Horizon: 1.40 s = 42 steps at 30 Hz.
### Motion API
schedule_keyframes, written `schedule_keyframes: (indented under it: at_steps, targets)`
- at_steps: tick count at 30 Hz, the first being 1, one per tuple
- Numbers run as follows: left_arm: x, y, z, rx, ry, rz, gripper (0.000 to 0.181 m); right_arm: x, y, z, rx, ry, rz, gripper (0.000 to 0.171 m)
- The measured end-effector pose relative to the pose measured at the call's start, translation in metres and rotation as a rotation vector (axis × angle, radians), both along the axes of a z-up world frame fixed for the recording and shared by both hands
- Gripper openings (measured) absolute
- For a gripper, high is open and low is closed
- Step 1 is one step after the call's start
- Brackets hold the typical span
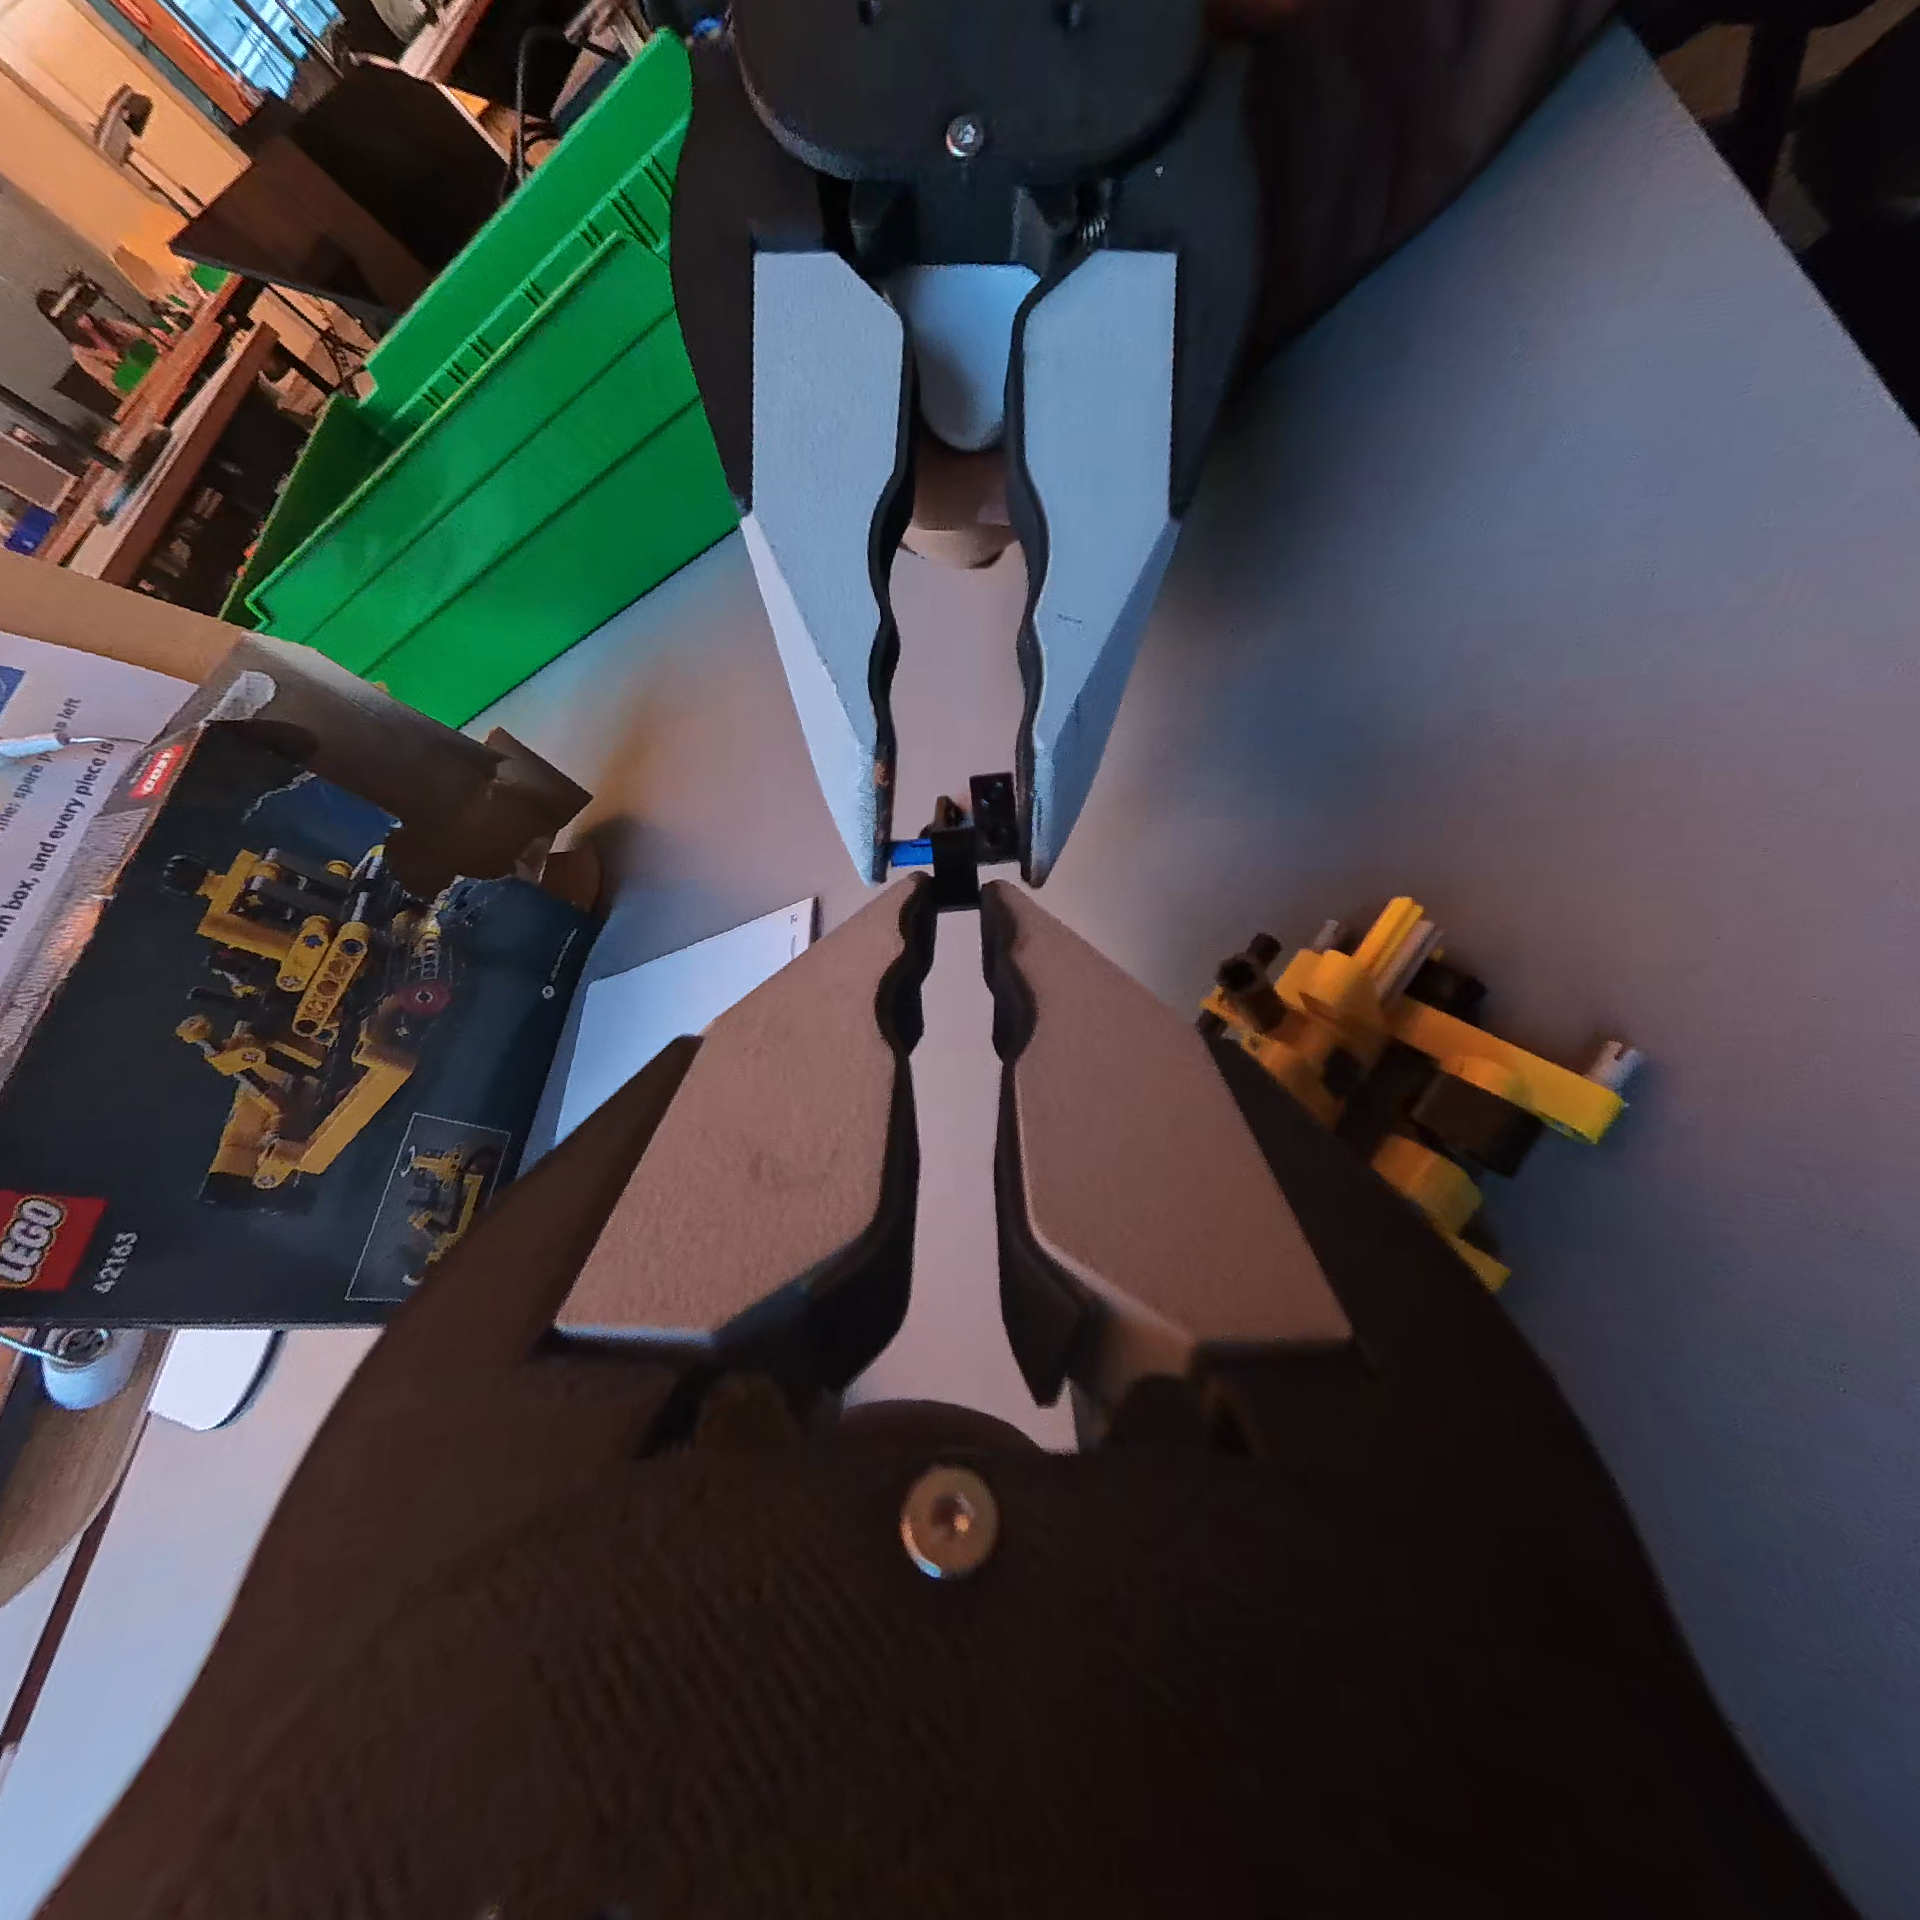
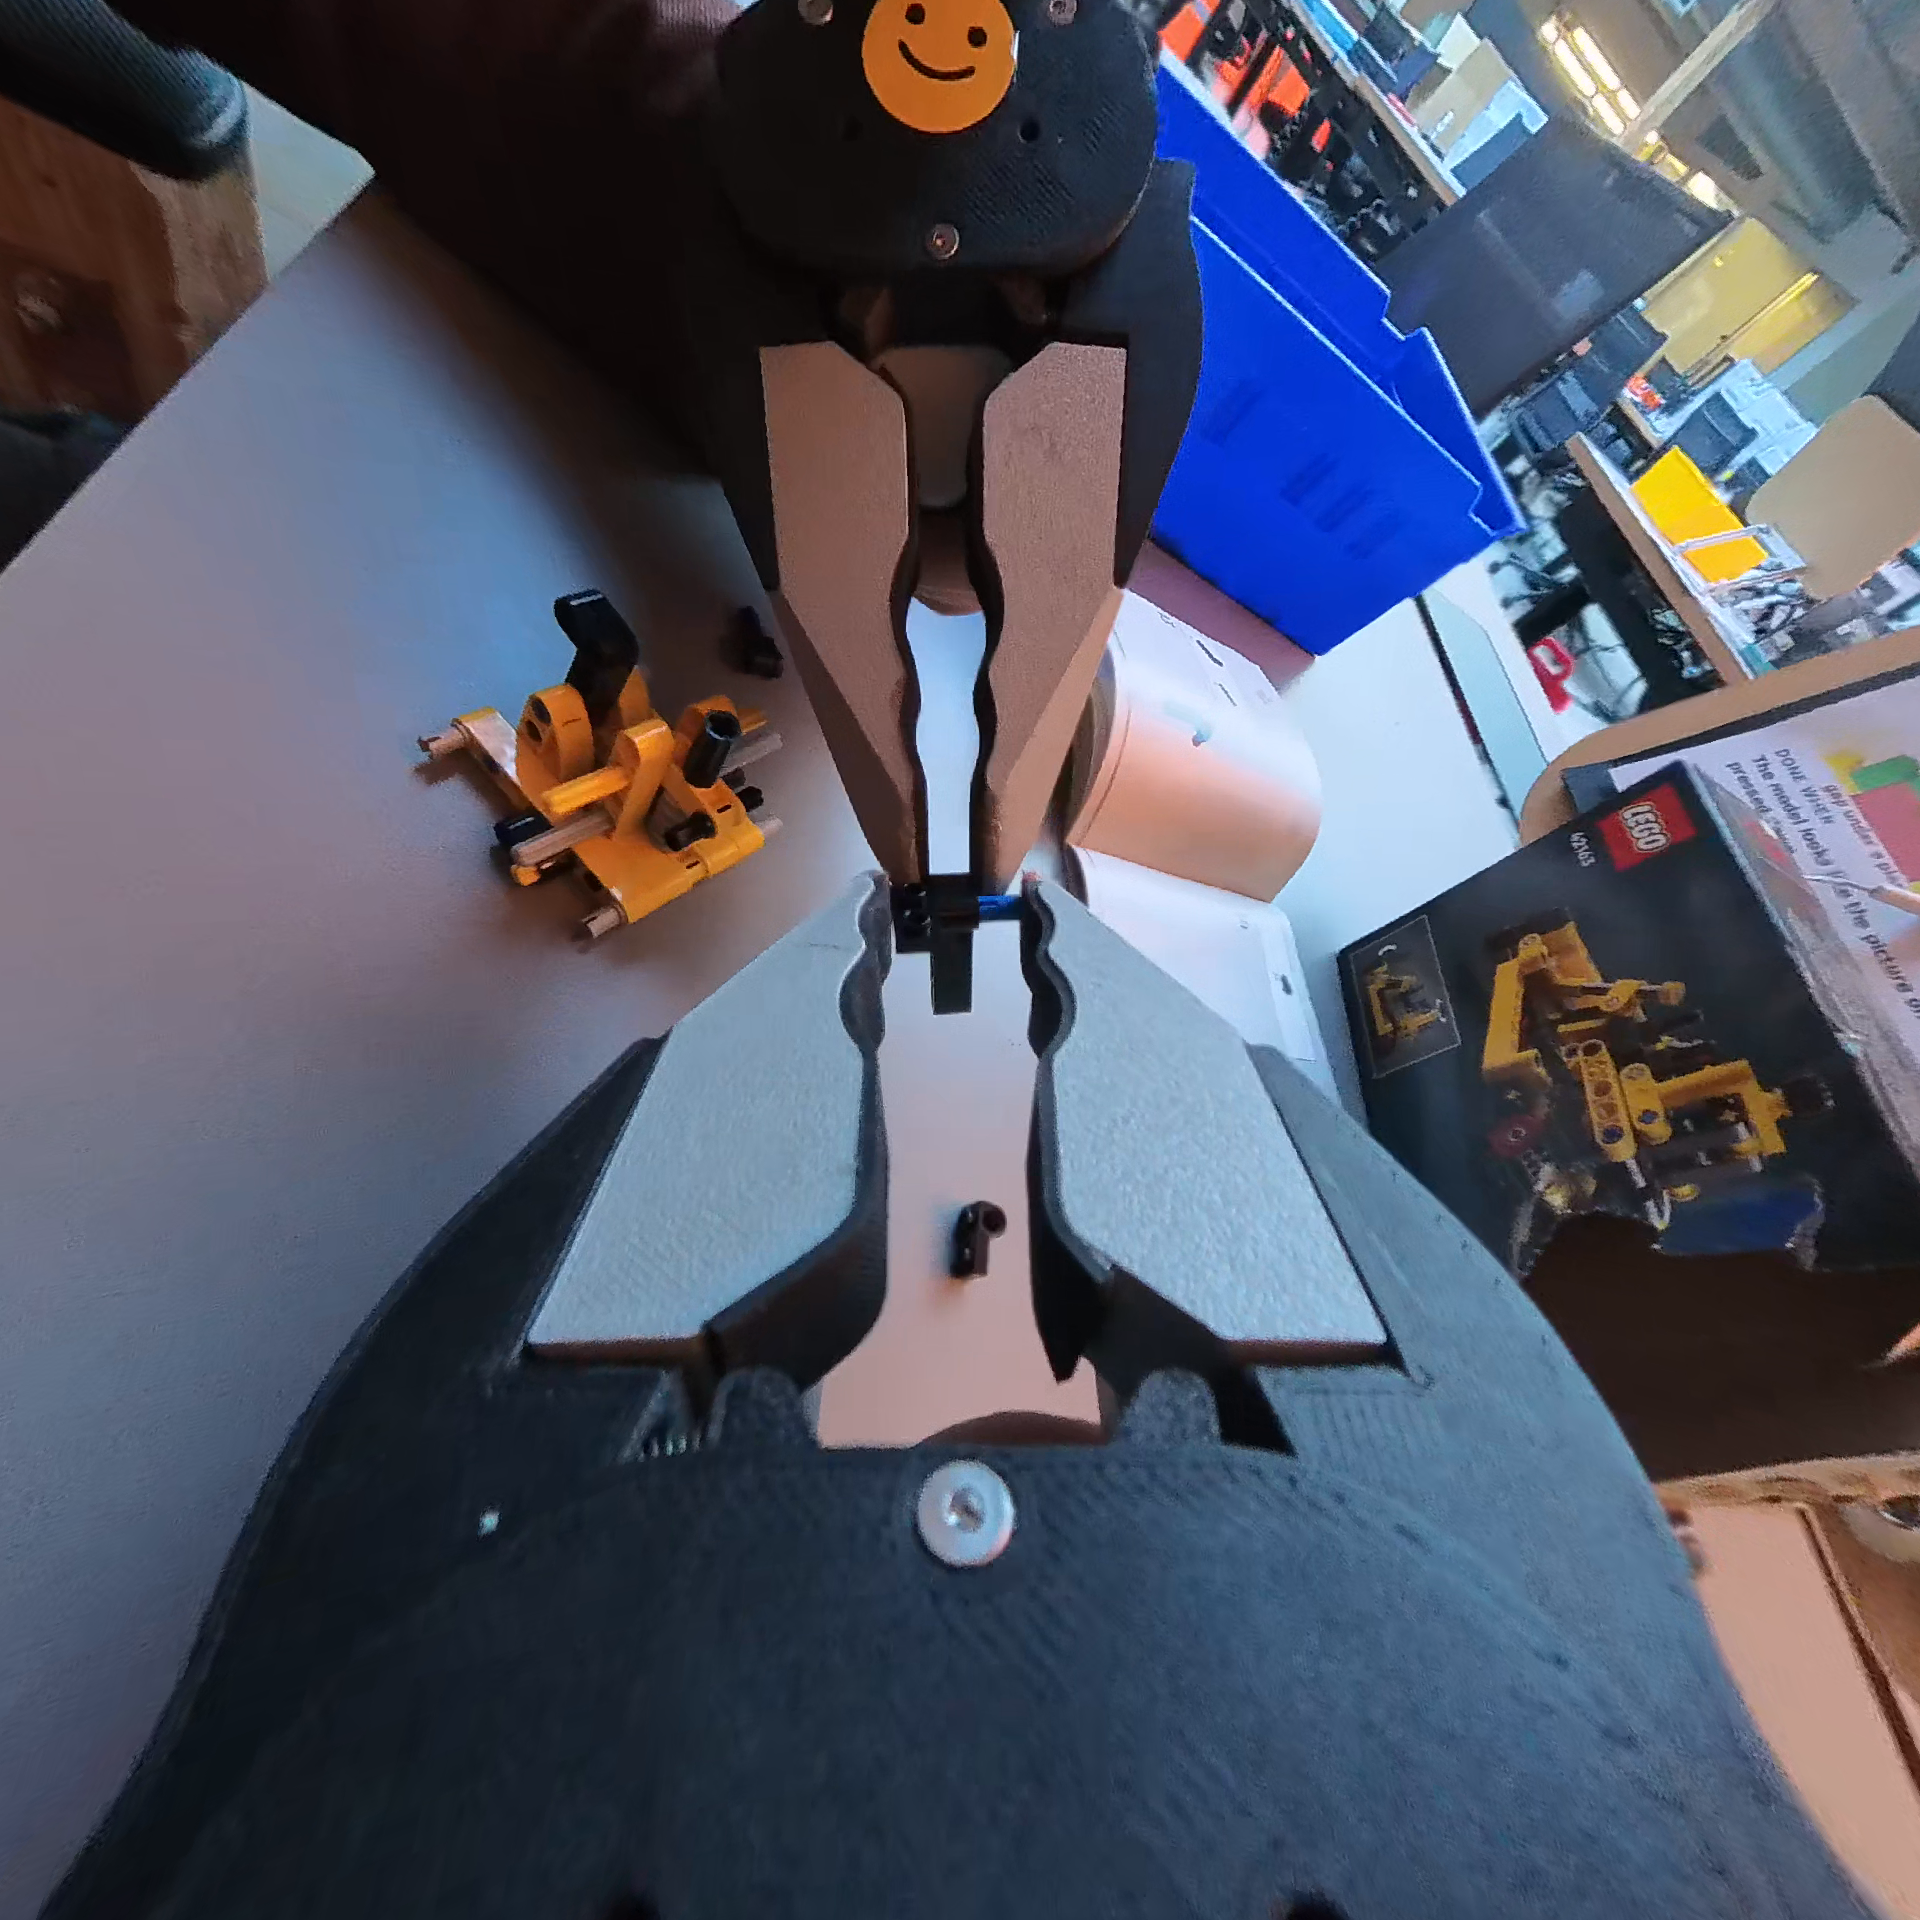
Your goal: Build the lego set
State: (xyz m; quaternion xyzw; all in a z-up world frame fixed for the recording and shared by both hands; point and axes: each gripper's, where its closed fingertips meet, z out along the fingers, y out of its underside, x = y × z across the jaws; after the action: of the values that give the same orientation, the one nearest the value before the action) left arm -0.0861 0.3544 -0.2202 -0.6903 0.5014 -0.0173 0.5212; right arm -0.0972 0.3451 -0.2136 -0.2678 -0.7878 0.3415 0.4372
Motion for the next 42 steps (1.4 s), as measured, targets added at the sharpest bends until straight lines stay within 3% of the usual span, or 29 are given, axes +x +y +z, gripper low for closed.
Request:
schedule_keyframes:
  at_steps: [17, 22, 23, 25, 27, 29, 38, 42]
  targets:
    - [0.003, -0.001, 0.001, -0.011, -0.014, 0.024, 0.006, 0.004, -0.002, 0.001, -0.117, -0.06, -0.006, 0.021]
    - [0.006, -0.006, 0.002, -0.294, -0.323, -0.007, 0.005, 0.012, -0.003, 0.008, -0.449, -0.181, 0.116, 0.023]
    - [0.002, -0.004, 0.0, -0.344, -0.371, 0.014, 0.005, 0.013, 0.0, 0.008, -0.49, -0.2, 0.124, 0.006]
    - [-0.007, 0.0, 0.004, -0.397, -0.457, 0.036, 0.005, 0.014, 0.006, 0.015, -0.584, -0.196, 0.139, 0.003]
    - [-0.011, 0.001, 0.007, -0.448, -0.53, 0.052, 0.005, 0.01, 0.017, 0.02, -0.648, -0.188, 0.099, 0.019]
    - [-0.011, 0.0, 0.007, -0.49, -0.571, 0.059, 0.005, 0.007, 0.022, 0.017, -0.679, -0.218, 0.068, 0.034]
    - [0.002, -0.005, 0.007, -0.546, -0.596, 0.02, 0.005, 0.008, 0.0, 0.012, -0.684, -0.291, 0.144, 0.013]
    - [0.004, -0.008, 0.007, -0.537, -0.575, -0.004, 0.005, 0.011, -0.002, 0.015, -0.737, -0.319, 0.186, 0.013]
